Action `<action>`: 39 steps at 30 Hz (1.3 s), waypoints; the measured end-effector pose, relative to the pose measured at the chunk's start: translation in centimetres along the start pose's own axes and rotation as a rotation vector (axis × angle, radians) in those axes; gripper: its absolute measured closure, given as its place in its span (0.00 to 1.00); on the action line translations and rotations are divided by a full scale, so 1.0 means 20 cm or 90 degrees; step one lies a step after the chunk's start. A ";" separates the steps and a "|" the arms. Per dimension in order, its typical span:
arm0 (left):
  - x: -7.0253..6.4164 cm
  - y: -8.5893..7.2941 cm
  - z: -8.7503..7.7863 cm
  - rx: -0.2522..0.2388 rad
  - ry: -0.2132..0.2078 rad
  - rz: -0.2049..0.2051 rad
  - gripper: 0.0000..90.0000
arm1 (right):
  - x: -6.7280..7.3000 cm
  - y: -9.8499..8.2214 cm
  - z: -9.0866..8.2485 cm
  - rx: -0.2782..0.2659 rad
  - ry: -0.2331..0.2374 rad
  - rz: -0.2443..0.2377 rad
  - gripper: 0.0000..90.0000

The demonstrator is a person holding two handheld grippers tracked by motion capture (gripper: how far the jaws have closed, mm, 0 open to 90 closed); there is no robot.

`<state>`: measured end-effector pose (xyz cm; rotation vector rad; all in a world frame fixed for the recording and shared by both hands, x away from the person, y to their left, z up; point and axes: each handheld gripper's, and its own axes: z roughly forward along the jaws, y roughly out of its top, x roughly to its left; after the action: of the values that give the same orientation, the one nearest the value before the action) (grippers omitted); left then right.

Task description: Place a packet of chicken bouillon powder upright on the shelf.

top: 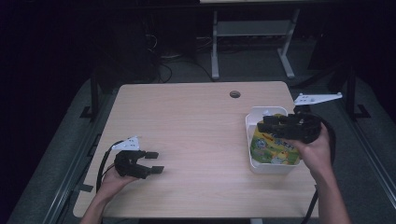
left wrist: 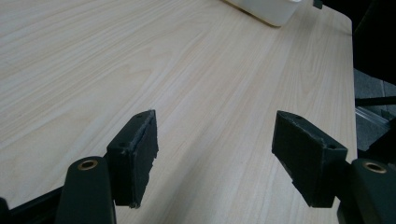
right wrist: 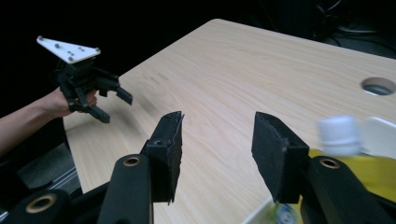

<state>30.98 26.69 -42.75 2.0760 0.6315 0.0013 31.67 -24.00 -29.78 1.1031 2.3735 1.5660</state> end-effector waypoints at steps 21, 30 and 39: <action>-0.01 0.00 0.00 -0.002 0.000 0.004 0.34 | 0.16 -0.05 0.31 0.044 0.036 -0.031 0.50; 0.00 0.00 -0.01 -0.005 0.001 0.005 0.34 | 0.23 -0.09 0.46 0.073 0.056 -0.039 0.48; -0.01 0.00 -0.01 -0.008 0.000 0.005 0.34 | 0.30 -0.13 0.58 0.100 0.085 -0.049 0.47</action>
<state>30.78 26.83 -42.53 2.0664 0.6226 0.0093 31.05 -11.89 -35.55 0.9471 2.6324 1.4938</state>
